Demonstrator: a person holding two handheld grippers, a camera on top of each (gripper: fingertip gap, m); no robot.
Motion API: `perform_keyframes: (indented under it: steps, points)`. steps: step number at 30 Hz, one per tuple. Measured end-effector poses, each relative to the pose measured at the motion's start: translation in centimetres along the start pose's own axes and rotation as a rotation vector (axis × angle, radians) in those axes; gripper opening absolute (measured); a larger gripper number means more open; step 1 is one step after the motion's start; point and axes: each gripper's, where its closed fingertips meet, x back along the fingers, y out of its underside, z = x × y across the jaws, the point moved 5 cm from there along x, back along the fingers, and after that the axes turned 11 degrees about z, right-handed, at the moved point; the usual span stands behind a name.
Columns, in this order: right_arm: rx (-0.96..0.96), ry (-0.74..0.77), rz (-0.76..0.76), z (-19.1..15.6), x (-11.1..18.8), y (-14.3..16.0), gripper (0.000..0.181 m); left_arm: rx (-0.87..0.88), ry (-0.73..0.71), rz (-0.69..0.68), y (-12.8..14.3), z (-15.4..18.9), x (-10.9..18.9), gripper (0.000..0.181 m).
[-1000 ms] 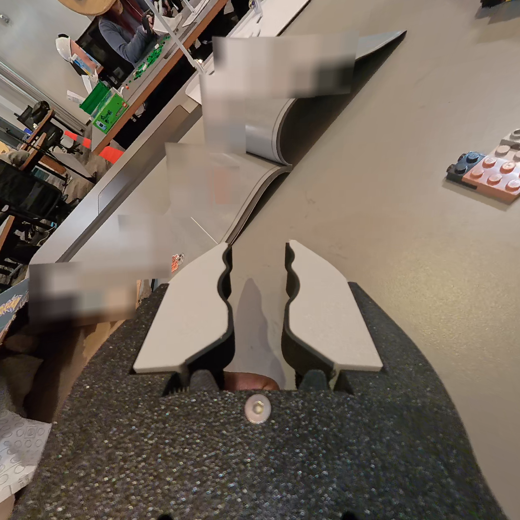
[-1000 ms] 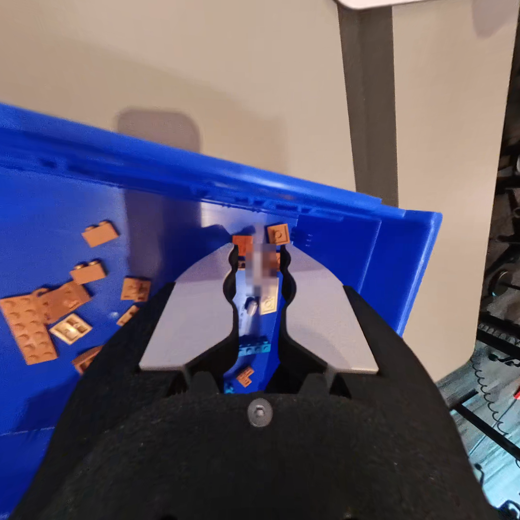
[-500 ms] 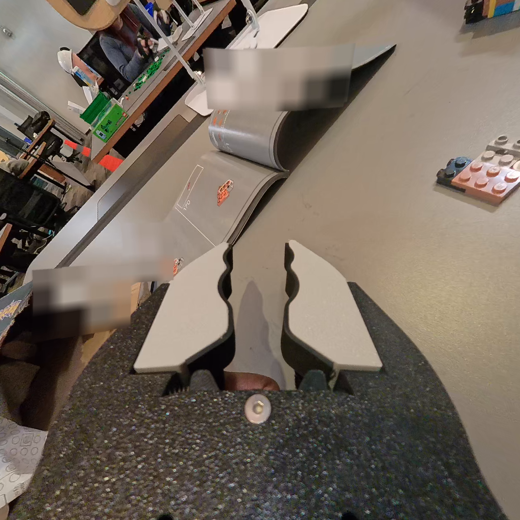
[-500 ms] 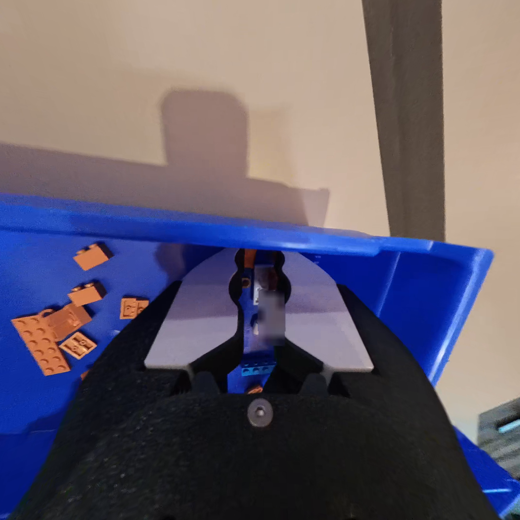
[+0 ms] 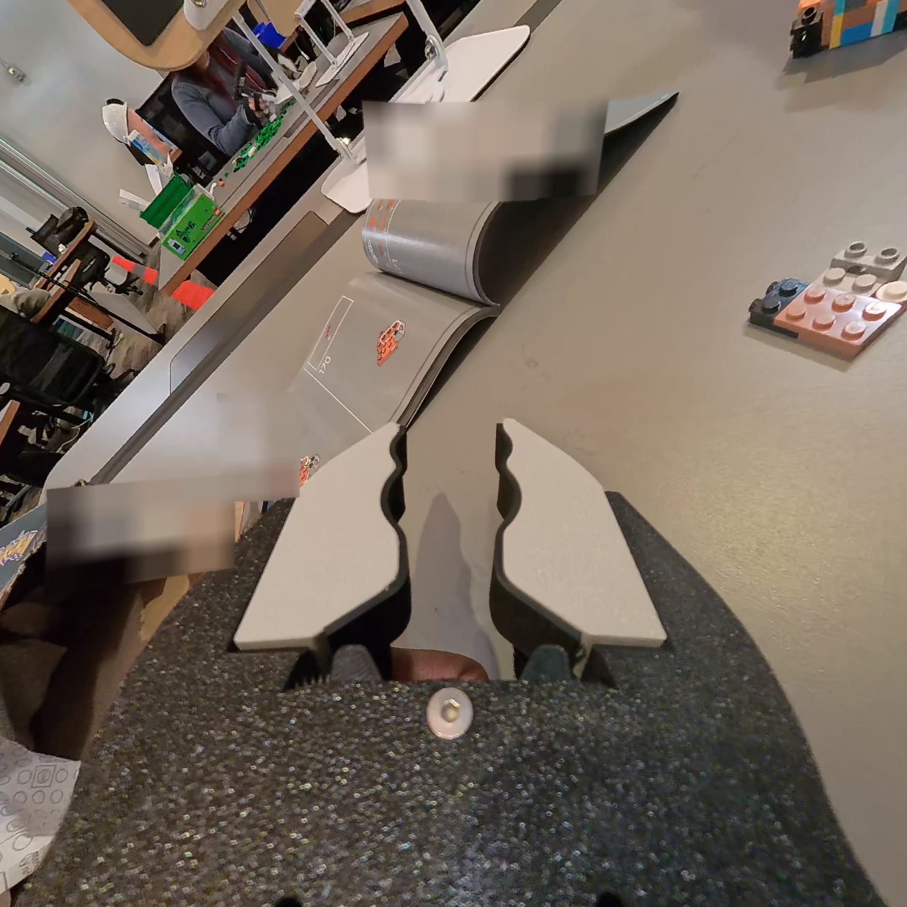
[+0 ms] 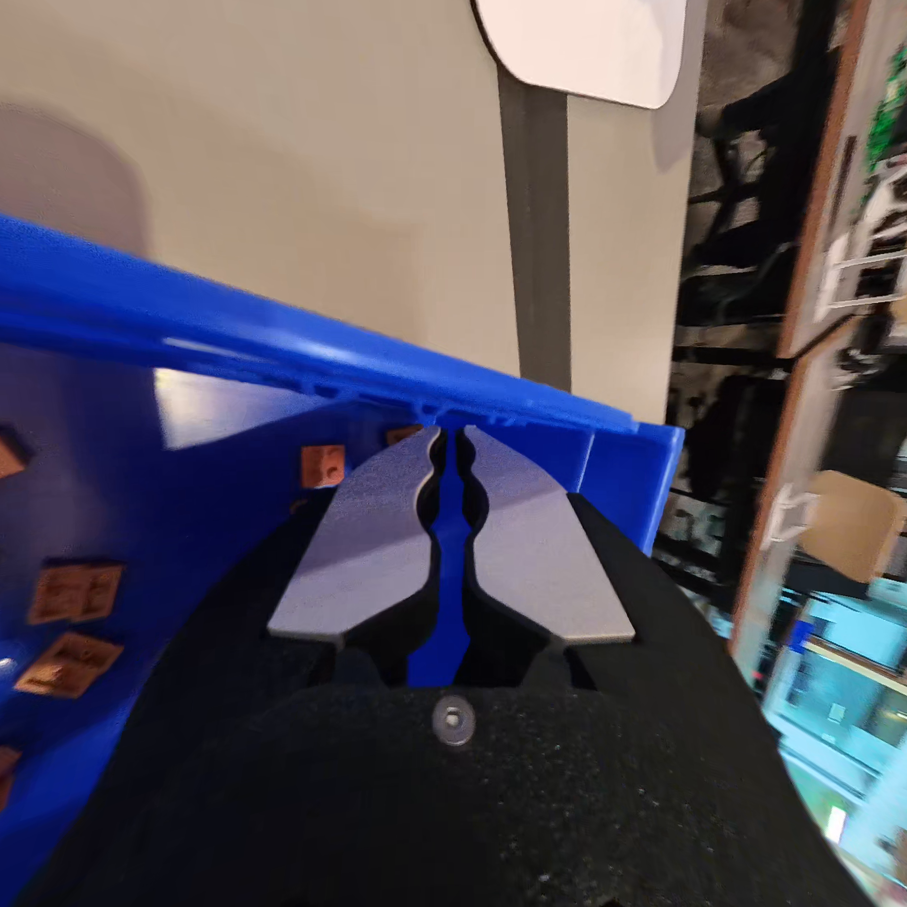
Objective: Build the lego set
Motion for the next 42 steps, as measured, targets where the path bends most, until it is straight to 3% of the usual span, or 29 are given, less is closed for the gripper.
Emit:
perform_keyframes:
  steps: [6,9,13,17,23,26,33,37,42]
  points:
    - [0.047,-0.054,-0.126,-1.1,-1.3,1.0,0.000,-0.001,-0.005,0.015,-0.1,0.0,0.1,0.035]
    - [-0.003,-0.198,-0.148,-2.1,-0.6,1.5,0.000,0.002,-0.003,0.019,-0.1,0.0,0.2,0.035]
    - [-0.050,-0.282,-0.116,-2.7,1.2,2.1,0.001,0.002,0.001,0.022,-0.2,0.0,0.2,0.035]
    - [-0.080,-0.184,-0.055,-1.4,1.6,1.7,0.004,0.006,0.005,0.020,-0.1,0.0,0.1,0.035]
    - [0.047,-0.010,-0.092,-0.2,-1.1,0.8,0.000,0.000,0.002,0.030,-0.2,0.1,0.2,0.034]
    - [0.076,-0.019,-0.098,-0.5,-2.0,0.7,0.000,-0.001,0.000,0.032,-0.2,0.1,0.3,0.034]
    - [-0.051,-0.334,-0.080,-2.7,0.8,1.5,0.003,0.004,0.003,0.032,-0.2,0.0,0.2,0.034]
    - [-0.051,-0.190,-0.037,-1.5,1.3,1.3,0.007,0.003,0.007,0.029,-0.2,0.1,0.2,0.034]
    - [-0.031,-0.072,-0.073,-0.8,-0.7,0.9,0.009,-0.003,0.003,0.035,-0.3,0.1,0.3,0.034]
